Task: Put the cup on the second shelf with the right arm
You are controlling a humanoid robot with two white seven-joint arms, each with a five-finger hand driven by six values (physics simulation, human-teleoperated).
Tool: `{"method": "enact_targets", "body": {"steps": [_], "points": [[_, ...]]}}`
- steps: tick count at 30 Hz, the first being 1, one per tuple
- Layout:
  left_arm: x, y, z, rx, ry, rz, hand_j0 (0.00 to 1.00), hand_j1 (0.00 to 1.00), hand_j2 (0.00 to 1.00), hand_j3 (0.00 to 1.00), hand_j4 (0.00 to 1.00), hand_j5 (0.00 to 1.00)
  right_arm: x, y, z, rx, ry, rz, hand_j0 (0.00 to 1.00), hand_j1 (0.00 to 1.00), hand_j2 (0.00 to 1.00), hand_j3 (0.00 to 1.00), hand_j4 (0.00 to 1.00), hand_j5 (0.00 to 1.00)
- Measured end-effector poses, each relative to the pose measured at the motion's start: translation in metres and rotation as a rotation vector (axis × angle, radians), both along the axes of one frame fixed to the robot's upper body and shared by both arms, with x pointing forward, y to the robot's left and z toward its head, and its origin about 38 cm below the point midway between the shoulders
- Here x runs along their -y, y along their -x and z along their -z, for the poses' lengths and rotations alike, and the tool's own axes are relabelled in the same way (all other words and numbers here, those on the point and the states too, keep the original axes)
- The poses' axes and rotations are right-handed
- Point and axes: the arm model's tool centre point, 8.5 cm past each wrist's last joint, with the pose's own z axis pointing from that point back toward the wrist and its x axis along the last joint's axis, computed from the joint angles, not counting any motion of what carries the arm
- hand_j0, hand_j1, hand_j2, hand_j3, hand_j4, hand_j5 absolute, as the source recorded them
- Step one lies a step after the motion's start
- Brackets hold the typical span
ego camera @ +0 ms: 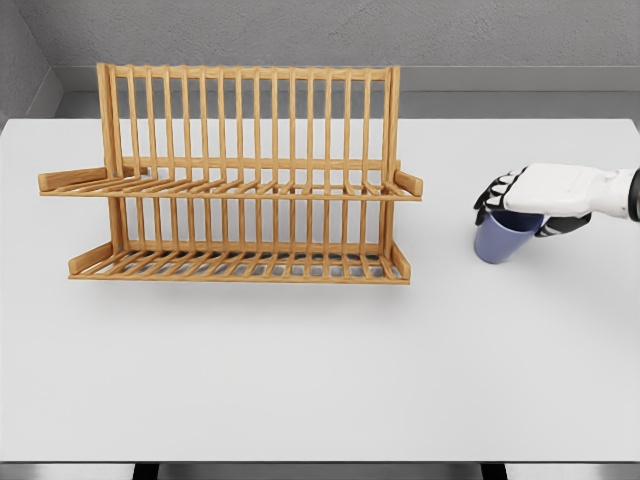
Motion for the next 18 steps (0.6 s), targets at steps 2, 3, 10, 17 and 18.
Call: {"method": "enact_targets", "body": {"steps": [2, 3, 10, 17, 18], "points": [[0.0, 0.0, 0.0, 0.0, 0.0, 0.0, 1.0, 1.0, 1.0, 1.0, 1.0, 1.0, -0.001, -0.002, -0.006, 0.012, -0.003, -0.004, 0.59, 0.59, 0.59, 0.59, 0.59, 0.59], [0.0, 0.0, 0.0, 0.0, 0.0, 0.0, 1.0, 1.0, 1.0, 1.0, 1.0, 1.0, -0.002, -0.003, -0.01, 0.022, -0.002, -0.007, 0.59, 0.59, 0.59, 0.59, 0.59, 0.59], [0.0, 0.0, 0.0, 0.0, 0.0, 0.0, 1.0, 1.0, 1.0, 1.0, 1.0, 1.0, -0.006, -0.006, -0.027, 0.062, -0.011, -0.016, 0.59, 0.59, 0.59, 0.59, 0.59, 0.59], [0.0, 0.0, 0.0, 0.001, 0.0, 0.0, 1.0, 1.0, 1.0, 1.0, 1.0, 1.0, -0.001, -0.011, -0.052, 0.126, -0.035, 0.001, 0.59, 0.59, 0.59, 0.59, 0.59, 0.59], [0.0, 0.0, 0.0, 0.0, 0.0, 0.0, 1.0, 1.0, 1.0, 1.0, 1.0, 1.0, 0.0, -0.012, -0.055, 0.133, -0.038, 0.002, 0.59, 0.59, 0.59, 0.59, 0.59, 0.59]]}}
